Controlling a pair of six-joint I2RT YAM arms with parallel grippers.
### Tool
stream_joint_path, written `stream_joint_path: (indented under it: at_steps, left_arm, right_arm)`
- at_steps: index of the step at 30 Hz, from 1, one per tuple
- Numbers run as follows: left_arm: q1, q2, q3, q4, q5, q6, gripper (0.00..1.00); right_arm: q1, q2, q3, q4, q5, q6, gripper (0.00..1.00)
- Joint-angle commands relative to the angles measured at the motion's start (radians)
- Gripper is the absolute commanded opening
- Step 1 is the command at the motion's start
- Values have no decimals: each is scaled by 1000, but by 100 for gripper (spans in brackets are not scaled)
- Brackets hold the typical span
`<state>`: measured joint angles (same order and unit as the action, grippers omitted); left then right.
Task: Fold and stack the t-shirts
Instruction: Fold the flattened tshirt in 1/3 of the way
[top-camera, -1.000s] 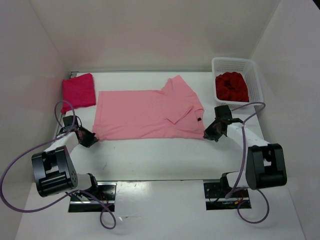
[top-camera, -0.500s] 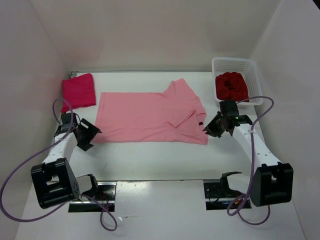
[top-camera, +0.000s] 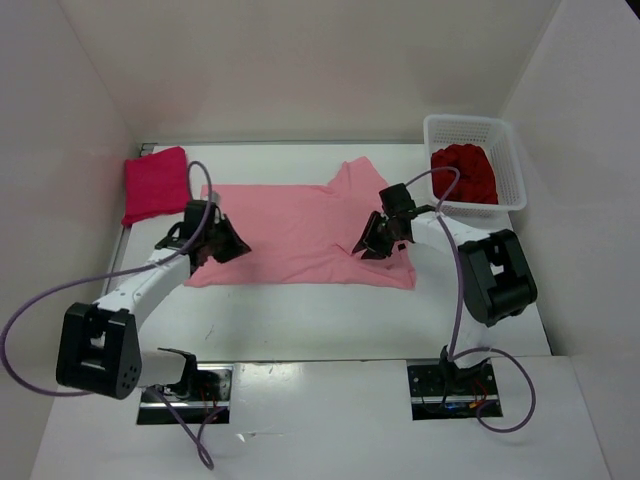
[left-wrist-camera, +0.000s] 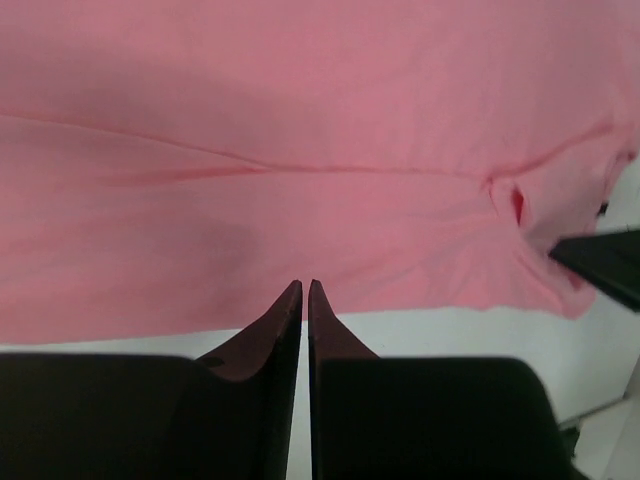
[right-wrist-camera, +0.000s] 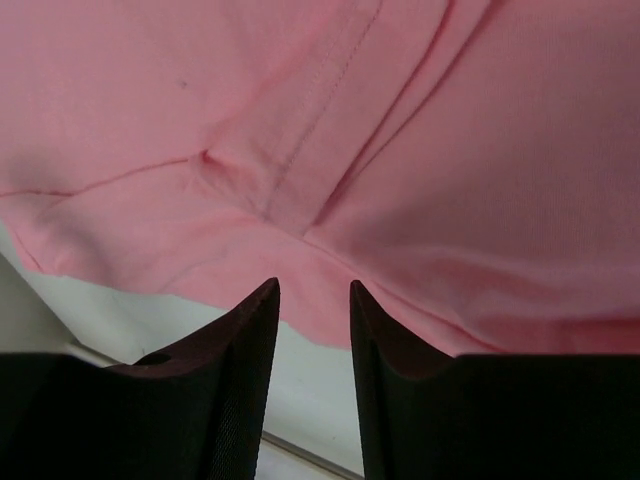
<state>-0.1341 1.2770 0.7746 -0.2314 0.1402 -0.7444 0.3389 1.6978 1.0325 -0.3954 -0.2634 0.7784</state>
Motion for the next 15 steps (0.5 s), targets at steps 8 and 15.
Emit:
stream_joint_path:
  at_steps: [8, 15]
  left_arm:
    - [-147, 183, -4, 142, -33, -41, 12]
    - [-147, 193, -63, 142, -80, -19, 13]
  right_arm:
    - [15, 125, 75, 133, -36, -10, 42]
    - [15, 186, 138, 133, -46, -10, 37]
